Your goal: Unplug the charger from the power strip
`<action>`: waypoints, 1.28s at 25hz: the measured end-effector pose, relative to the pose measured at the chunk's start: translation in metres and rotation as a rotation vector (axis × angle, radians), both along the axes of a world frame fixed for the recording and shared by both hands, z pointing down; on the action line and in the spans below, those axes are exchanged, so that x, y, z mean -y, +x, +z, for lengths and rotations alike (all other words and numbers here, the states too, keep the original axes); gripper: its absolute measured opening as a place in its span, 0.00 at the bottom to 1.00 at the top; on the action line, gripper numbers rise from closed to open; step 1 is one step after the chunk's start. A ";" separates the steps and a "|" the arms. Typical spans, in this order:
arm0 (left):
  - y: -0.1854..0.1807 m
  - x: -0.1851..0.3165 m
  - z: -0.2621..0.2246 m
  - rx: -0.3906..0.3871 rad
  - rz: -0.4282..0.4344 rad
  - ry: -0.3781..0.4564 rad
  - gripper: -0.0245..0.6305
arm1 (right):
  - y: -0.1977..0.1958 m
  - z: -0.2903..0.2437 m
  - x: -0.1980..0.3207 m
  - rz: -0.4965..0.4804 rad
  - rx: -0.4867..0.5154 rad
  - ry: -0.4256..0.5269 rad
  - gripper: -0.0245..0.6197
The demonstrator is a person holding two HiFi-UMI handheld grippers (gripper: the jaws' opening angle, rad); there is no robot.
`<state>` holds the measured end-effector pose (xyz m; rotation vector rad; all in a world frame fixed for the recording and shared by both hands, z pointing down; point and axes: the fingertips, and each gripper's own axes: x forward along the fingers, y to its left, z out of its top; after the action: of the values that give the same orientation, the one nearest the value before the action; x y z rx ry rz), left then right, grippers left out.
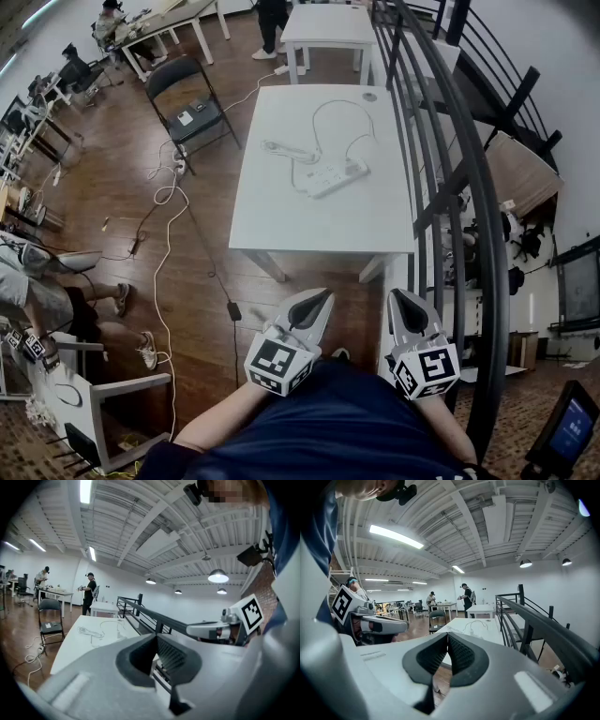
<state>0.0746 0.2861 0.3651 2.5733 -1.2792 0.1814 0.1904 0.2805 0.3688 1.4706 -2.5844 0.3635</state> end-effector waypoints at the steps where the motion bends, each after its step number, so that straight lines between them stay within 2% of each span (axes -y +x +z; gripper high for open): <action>1: 0.001 0.003 0.000 -0.004 0.002 -0.009 0.05 | 0.000 0.001 0.003 0.000 0.003 -0.005 0.05; 6: -0.002 0.025 0.008 -0.021 0.001 -0.045 0.05 | -0.003 0.012 0.025 0.000 -0.005 -0.024 0.05; 10: -0.002 0.062 0.017 -0.040 0.032 -0.064 0.05 | -0.006 0.023 0.059 0.022 -0.019 -0.053 0.05; 18: -0.021 0.184 0.013 -0.047 0.132 0.000 0.05 | -0.020 0.019 0.166 0.132 -0.042 -0.089 0.05; 25: -0.043 0.273 0.028 -0.040 0.226 -0.056 0.05 | -0.063 0.012 0.251 0.148 -0.067 -0.117 0.05; 28: -0.051 0.296 0.038 -0.048 0.220 -0.083 0.05 | -0.070 0.020 0.270 0.139 -0.079 -0.142 0.05; 32: -0.059 0.314 0.045 -0.079 0.156 -0.131 0.05 | -0.064 0.034 0.287 0.132 -0.086 -0.187 0.05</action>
<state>0.0152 -0.0284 0.4099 2.5402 -1.0055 0.1851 0.1261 -0.0060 0.4032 1.5575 -2.3238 0.5298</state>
